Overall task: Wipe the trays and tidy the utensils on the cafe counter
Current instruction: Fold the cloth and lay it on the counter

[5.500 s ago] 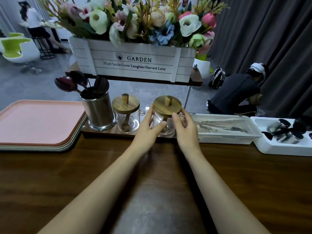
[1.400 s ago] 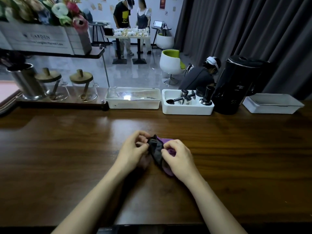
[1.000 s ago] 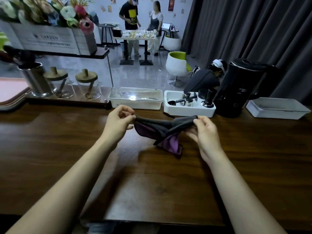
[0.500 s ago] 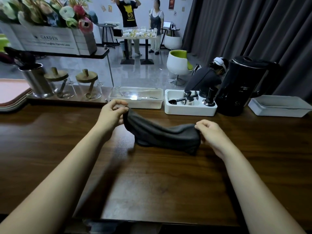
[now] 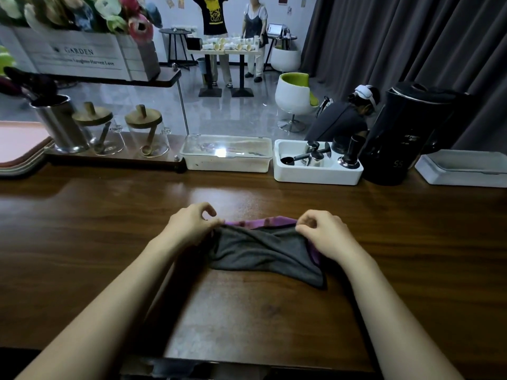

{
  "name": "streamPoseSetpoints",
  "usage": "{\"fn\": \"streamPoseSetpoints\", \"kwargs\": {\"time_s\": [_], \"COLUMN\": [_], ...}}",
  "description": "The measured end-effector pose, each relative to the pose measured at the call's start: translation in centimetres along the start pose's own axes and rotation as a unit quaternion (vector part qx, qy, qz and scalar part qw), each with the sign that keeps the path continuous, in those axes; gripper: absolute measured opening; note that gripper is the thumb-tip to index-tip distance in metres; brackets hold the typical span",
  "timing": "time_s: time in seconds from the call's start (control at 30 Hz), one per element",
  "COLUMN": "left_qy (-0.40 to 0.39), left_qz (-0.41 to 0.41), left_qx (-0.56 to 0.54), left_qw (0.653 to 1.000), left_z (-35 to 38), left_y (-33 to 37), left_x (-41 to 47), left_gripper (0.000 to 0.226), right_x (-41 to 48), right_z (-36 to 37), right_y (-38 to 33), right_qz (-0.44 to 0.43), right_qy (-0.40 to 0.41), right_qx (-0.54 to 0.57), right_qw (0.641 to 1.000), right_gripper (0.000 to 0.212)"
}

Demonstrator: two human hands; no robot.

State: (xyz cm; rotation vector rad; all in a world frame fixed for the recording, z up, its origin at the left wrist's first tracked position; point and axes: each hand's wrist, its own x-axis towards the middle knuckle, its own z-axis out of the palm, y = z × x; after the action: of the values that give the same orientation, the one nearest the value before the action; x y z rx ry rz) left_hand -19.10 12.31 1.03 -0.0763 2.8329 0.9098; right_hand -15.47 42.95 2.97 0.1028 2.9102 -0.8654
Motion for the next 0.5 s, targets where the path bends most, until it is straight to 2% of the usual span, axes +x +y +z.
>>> {"fn": "streamPoseSetpoints", "kwargs": {"time_s": [0.03, 0.1, 0.17, 0.27, 0.33, 0.5], "left_qy": [0.003, 0.009, 0.005, -0.018, -0.029, 0.054], "left_qz": [0.004, 0.012, 0.009, -0.007, 0.000, 0.072], "left_qx": [0.026, 0.071, 0.066, 0.012, -0.028, -0.178], "left_qw": [1.000, 0.997, 0.998, 1.000, 0.999, 0.980], "left_z": [0.3, 0.6, 0.6, 0.5, 0.5, 0.2], "left_y": [0.0, 0.0, -0.4, -1.1, -1.2, 0.0], "left_x": [0.5, 1.0, 1.4, 1.8, 2.1, 2.8], "left_gripper": [0.028, 0.024, 0.019, 0.021, 0.017, 0.027], "right_x": [0.3, 0.9, 1.3, 1.7, 1.9, 3.3], "right_z": [0.6, 1.7, 2.3, 2.6, 2.6, 2.4], "right_y": [-0.5, -0.7, -0.4, 0.5, 0.9, 1.0], "right_qz": [-0.020, -0.040, -0.034, -0.039, -0.049, -0.099], "right_qy": [-0.003, -0.024, -0.036, -0.034, -0.024, 0.082], "right_qx": [-0.014, -0.055, -0.073, -0.074, -0.068, -0.011], "right_qw": [1.000, 0.997, 0.996, 0.996, 0.996, 0.992], "right_gripper": [0.009, 0.020, 0.023, 0.007, 0.008, 0.006]}}
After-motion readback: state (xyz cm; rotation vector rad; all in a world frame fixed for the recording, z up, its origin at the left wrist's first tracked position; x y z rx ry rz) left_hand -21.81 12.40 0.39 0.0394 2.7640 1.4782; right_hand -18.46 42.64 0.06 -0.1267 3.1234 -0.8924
